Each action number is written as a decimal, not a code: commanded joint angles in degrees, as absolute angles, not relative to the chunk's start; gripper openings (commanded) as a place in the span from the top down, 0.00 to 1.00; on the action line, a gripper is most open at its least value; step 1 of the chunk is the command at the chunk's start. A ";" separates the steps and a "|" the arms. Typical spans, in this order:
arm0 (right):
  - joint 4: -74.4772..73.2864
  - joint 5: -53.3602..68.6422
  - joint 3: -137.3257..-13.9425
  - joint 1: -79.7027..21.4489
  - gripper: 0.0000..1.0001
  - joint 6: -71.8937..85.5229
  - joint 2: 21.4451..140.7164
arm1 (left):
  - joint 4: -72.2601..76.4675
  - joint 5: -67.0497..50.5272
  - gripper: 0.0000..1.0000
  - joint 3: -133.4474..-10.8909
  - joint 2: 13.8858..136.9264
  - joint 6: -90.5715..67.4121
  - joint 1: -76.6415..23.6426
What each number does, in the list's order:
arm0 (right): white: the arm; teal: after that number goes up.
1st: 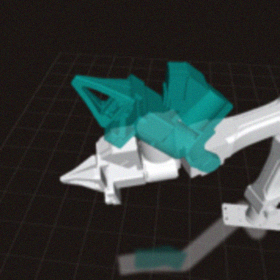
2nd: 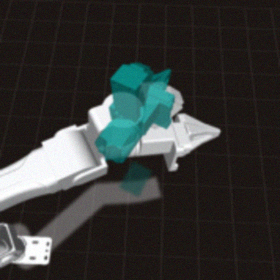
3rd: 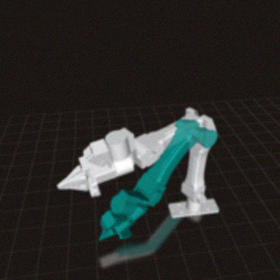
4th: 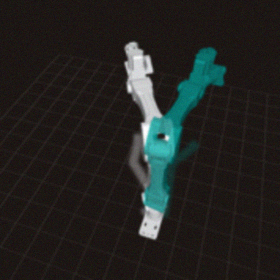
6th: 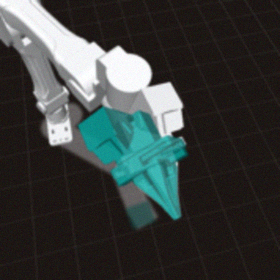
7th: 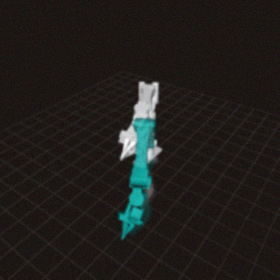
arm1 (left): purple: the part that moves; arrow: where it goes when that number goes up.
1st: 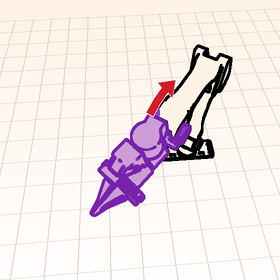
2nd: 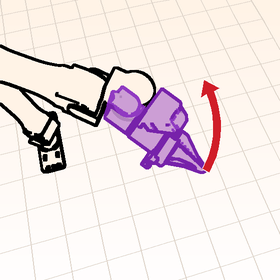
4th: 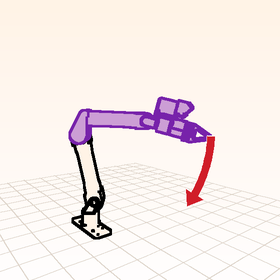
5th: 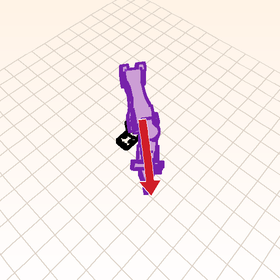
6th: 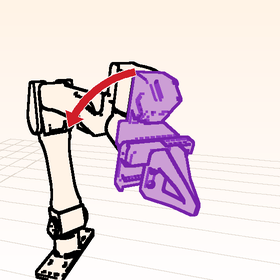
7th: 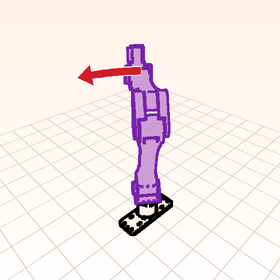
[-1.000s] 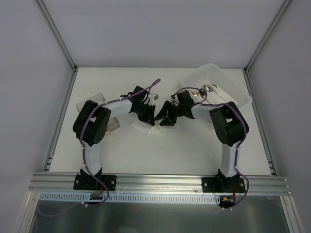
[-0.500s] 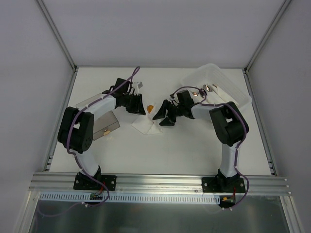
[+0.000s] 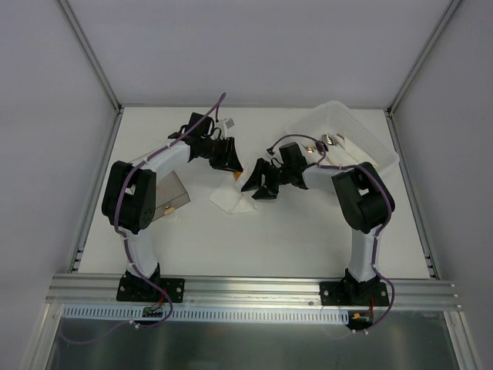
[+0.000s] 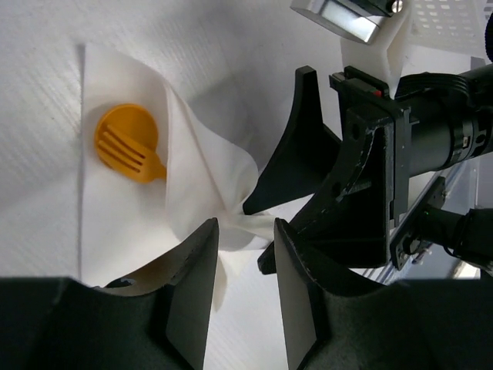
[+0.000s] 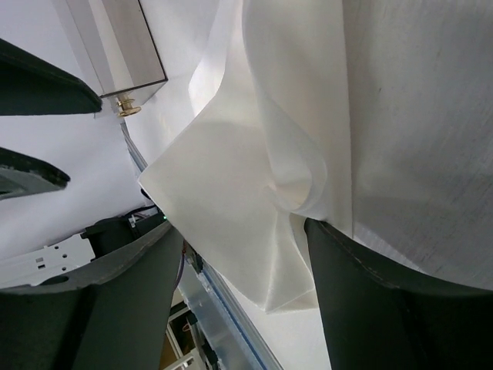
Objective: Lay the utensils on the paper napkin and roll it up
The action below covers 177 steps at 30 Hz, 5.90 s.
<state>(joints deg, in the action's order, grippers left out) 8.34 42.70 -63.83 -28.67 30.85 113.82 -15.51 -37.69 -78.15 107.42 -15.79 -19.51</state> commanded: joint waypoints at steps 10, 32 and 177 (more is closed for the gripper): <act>7.91 40.78 -63.81 -30.23 0.29 24.96 110.92 | -15.73 -43.24 0.71 -78.32 109.34 -16.17 -22.94; 5.36 42.27 -66.71 -31.11 0.19 19.51 106.44 | -21.36 -39.20 0.90 -71.98 109.95 -11.08 -22.94; -0.43 25.59 -76.99 -36.03 1.00 20.75 120.85 | -20.74 -30.50 0.98 -72.42 117.77 -13.27 -21.88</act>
